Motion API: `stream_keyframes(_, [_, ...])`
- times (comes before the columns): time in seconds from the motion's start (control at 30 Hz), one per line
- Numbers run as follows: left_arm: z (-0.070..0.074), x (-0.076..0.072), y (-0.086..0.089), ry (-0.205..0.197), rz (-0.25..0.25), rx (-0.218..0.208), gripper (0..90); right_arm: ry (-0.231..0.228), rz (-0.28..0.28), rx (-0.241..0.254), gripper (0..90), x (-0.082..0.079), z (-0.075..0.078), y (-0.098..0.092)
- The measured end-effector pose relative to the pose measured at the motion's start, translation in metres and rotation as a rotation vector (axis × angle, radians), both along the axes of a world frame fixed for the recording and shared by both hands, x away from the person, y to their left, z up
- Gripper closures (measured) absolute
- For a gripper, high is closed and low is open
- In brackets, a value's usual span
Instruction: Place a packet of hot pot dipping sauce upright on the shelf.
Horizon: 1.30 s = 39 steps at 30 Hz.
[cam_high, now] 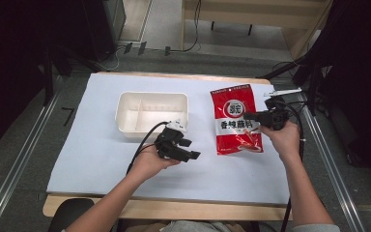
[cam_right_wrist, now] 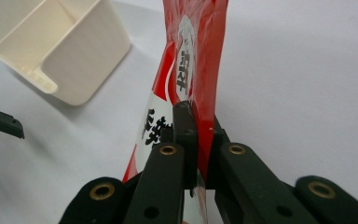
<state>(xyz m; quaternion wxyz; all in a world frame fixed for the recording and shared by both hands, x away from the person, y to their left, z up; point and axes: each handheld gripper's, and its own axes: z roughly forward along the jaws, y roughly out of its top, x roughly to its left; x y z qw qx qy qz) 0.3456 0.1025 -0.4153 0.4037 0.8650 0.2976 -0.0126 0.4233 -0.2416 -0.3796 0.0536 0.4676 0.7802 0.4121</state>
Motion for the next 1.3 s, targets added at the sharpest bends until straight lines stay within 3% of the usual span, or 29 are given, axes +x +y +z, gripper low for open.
stream_keyframes(0.23, [0.003,-0.013,0.019,-0.036,0.009,-0.023,37.9,-0.035,0.031,-0.004,90.0,-0.011,0.015,0.009])
stream_keyframes(0.4, [0.004,-0.018,0.033,-0.041,0.016,-0.041,37.6,-0.047,0.043,0.009,90.0,-0.015,0.025,0.015])
stream_keyframes(0.63, [0.001,-0.02,0.045,-0.044,0.025,-0.049,37.5,-0.109,0.066,-0.014,90.0,-0.022,0.043,0.026])
stream_keyframes(0.9, [0.003,-0.022,0.052,-0.041,0.031,-0.064,36.2,-0.124,0.063,-0.037,90.0,-0.019,0.058,0.031])
stream_keyframes(1.1, [0.002,-0.024,0.057,-0.04,0.032,-0.081,35.6,-0.131,0.091,-0.036,90.0,-0.014,0.075,0.039])
stream_keyframes(1.3, [0.002,-0.024,0.061,-0.041,0.029,-0.06,34.8,-0.138,0.119,-0.029,90.0,-0.009,0.092,0.051])
